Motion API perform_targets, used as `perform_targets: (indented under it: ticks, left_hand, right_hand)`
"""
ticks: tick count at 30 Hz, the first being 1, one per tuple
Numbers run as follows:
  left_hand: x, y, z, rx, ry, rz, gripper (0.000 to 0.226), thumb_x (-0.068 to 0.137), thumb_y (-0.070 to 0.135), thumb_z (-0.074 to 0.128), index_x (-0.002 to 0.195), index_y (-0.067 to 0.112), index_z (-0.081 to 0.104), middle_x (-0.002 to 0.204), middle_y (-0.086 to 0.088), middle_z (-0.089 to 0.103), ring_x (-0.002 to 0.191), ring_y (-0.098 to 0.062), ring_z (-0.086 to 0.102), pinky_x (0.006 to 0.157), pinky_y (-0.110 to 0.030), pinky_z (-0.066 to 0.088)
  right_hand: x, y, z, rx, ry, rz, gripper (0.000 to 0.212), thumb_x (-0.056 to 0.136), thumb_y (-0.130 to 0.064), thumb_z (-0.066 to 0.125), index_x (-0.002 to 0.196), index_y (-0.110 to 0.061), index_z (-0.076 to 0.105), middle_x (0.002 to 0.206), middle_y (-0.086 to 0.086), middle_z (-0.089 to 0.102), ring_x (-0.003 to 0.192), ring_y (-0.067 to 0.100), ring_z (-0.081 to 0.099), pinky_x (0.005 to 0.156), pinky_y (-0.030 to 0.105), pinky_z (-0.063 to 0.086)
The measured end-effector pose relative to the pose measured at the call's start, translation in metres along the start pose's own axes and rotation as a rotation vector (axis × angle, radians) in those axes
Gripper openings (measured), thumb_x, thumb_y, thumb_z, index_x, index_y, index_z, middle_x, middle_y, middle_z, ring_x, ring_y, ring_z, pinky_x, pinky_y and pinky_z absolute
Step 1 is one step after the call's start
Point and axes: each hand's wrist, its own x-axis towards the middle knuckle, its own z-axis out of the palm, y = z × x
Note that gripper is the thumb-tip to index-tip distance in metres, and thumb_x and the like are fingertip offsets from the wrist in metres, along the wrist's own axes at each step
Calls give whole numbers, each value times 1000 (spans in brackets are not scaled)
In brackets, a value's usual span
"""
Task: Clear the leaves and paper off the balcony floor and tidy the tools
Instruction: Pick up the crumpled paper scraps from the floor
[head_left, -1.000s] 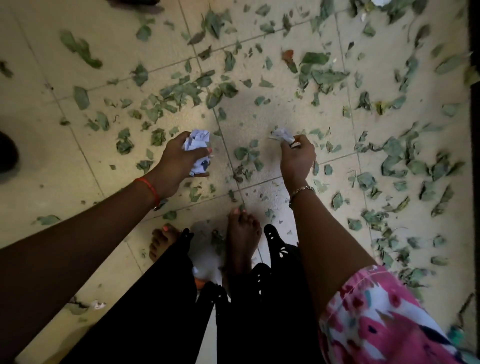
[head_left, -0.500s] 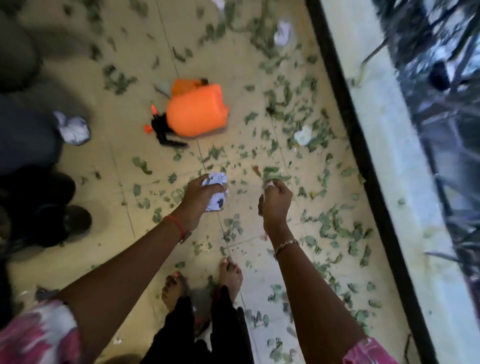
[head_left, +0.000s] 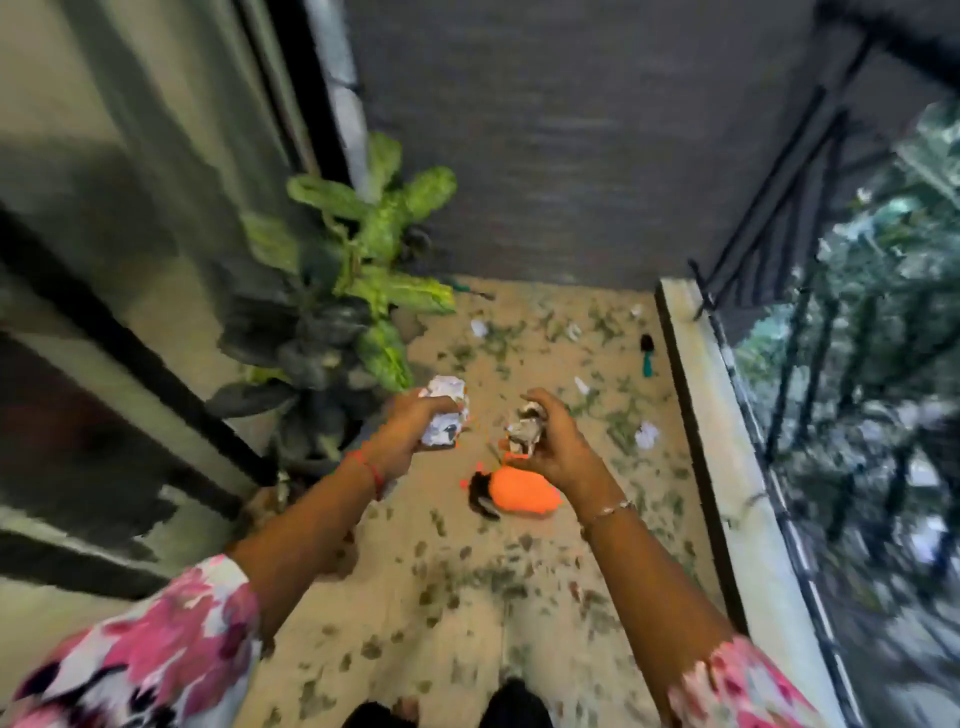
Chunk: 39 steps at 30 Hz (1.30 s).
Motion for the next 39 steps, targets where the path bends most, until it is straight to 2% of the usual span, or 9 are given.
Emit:
perform_targets:
  ticks: [3, 7, 12, 15, 18, 21, 25, 31, 39]
  left_hand:
    - [-43, 22, -35, -107, 127, 59, 12, 86, 4, 60, 76, 11, 61, 49, 6, 62, 51, -13, 61, 44, -19, 49]
    - [-103, 13, -80, -271, 359, 105, 13, 85, 2, 62, 76, 11, 59, 50, 2, 60, 47, -11, 56, 40, -16, 43]
    - [-207, -44, -128, -472, 572, 197, 20, 88, 3, 60, 73, 13, 53, 44, 6, 55, 37, -3, 52, 39, -15, 43]
    - [-273, -91, -152, -584, 762, 207, 17, 90, 4, 57, 78, 14, 53, 51, 1, 48, 44, -7, 43, 42, -18, 37]
    - [-330, -137, -164, -683, 918, 198, 21, 92, 5, 54, 76, 17, 47, 51, 3, 40, 44, -7, 36, 40, -18, 31]
    - [-378, -185, -167, -803, 1146, 108, 14, 89, 10, 62, 77, 16, 57, 49, 6, 59, 41, -4, 54, 41, -14, 44]
    - [-427, -245, -172, -973, 1296, 32, 10, 88, 19, 65, 81, 17, 58, 72, -5, 59, 41, -3, 57, 41, -18, 50]
    - [-500, -333, -185, -1186, 1422, -29, 15, 91, 29, 60, 80, 20, 57, 60, 4, 61, 42, -3, 57, 43, -20, 51]
    - [-609, -431, -217, -1381, 1586, -77, 17, 96, 18, 54, 78, 16, 55, 45, 6, 61, 39, -2, 57, 44, -15, 47]
  right_hand:
    - [-16, -25, 53, -143, -159, 14, 16, 84, -20, 45, 70, -13, 47, 57, 6, 48, 53, 23, 45, 61, 30, 49]
    - [-49, -20, 124, -363, -469, 51, 27, 80, 9, 25, 63, -11, 32, 49, 3, 39, 55, 21, 35, 46, 22, 43]
    - [-91, 56, 201, -695, -796, 154, 31, 87, 11, 31, 67, -10, 40, 47, -2, 48, 49, 10, 45, 56, 22, 46]
    - [-135, 120, 235, -888, -942, 235, 25, 89, 6, 37, 68, -4, 46, 48, 4, 50, 52, 17, 46, 45, 20, 45]
    - [-182, 184, 251, -1118, -1029, 280, 23, 91, -1, 44, 71, -11, 50, 55, 5, 51, 53, 17, 49, 45, 21, 44]
    - [-222, 247, 258, -1278, -1089, 234, 19, 90, -2, 52, 77, -17, 53, 71, 7, 52, 61, 18, 51, 48, 24, 45]
    - [-260, 315, 260, -1331, -1132, 239, 18, 88, -1, 55, 88, -18, 52, 79, 8, 56, 61, 19, 54, 49, 28, 48]
    - [-315, 413, 269, -1393, -1197, 234, 27, 88, 0, 56, 104, -22, 52, 100, 13, 61, 56, 19, 58, 37, 22, 48]
    - [-396, 547, 272, -1528, -1283, 176, 25, 87, 6, 54, 101, -15, 55, 77, 11, 58, 47, 12, 52, 36, 16, 43]
